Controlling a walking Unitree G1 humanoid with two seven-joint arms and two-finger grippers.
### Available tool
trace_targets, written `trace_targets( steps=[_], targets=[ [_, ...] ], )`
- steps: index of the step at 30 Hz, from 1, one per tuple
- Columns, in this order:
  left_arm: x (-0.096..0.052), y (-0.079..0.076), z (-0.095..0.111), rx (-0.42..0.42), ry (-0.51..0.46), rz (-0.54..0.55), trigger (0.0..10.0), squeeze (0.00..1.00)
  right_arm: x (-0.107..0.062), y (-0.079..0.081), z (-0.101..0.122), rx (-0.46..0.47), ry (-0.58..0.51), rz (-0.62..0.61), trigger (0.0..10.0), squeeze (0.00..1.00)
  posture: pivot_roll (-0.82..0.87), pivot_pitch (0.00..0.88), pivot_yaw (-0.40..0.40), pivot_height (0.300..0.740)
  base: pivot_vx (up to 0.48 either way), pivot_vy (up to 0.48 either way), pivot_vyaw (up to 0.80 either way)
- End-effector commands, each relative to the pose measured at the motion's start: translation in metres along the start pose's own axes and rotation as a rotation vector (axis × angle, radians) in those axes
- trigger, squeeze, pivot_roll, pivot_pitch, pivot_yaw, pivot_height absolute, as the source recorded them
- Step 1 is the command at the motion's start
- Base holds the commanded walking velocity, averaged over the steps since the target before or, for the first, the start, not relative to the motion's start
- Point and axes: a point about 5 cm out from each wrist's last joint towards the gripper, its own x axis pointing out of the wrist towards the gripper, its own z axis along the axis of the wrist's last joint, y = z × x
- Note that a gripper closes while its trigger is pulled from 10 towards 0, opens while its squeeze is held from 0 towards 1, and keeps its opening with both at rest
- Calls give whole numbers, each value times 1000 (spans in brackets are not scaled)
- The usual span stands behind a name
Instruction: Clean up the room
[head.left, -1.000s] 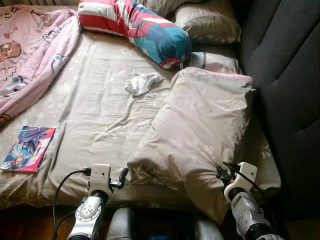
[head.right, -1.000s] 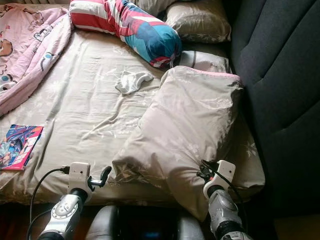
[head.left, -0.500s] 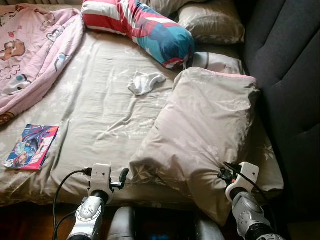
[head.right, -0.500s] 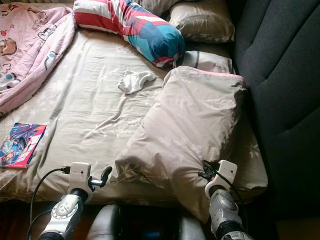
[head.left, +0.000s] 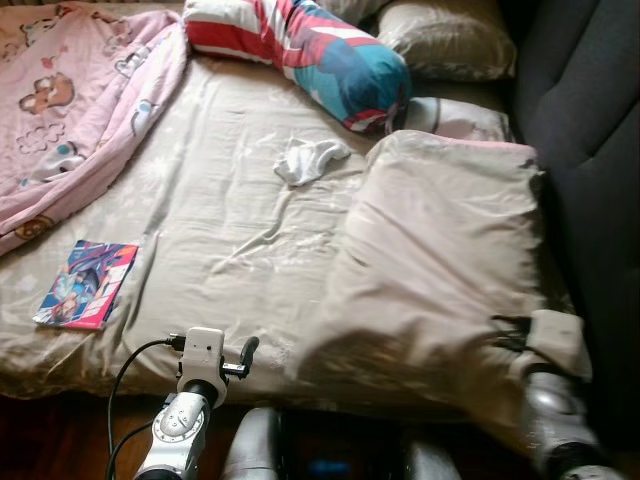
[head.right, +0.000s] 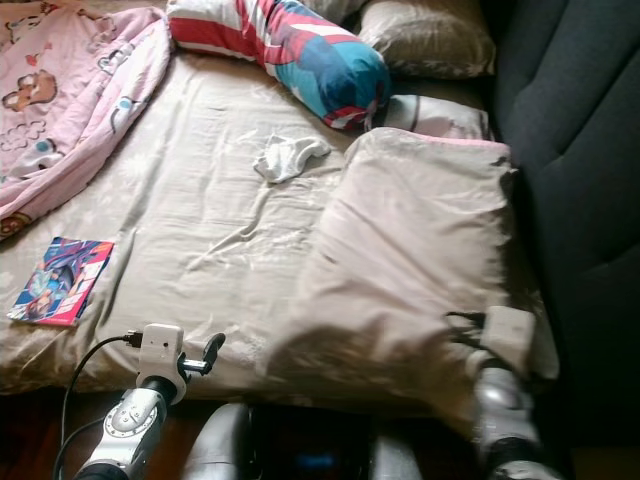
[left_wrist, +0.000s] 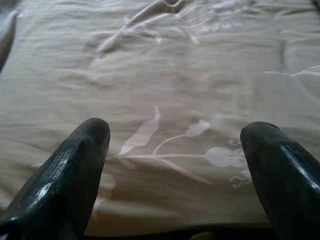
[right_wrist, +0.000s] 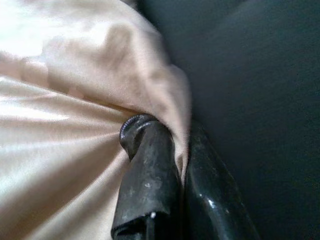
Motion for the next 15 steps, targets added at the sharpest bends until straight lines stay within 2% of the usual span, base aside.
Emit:
trace_targets(
  steps=[1,4,6,8,9,12,15],
  targets=[
    [-5,0,-10,10,51,-8,10000,0,4,-38,9,5,-63,-191,10000,0,27,223,4,646,0,0,0],
    [-4,-2,-10,10,52,-15,10000,0,3,-60,4,-17,-47,-297,10000,0,21,224,6,646,0,0,0],
    [-4,-3,-10,10,53,-21,10000,0,0,-65,-11,28,32,-307,10000,0,19,224,7,646,0,0,0],
    [-4,-4,-10,9,55,-24,10000,0,-9,-55,-35,98,138,-279,10000,0,19,223,6,646,0,0,0],
    [-4,-4,-10,8,55,-24,10000,0,-9,-54,-37,100,146,-275,10000,0,19,223,6,646,0,0,0],
    [-4,-4,-10,10,59,-26,10000,0,-19,-41,-55,195,241,-269,10000,0,30,222,10,646,0,0,0],
    [-5,-2,-11,11,60,-25,10000,0,-22,-37,-62,202,270,-263,10000,0,39,221,12,646,0,0,0]
  ],
)
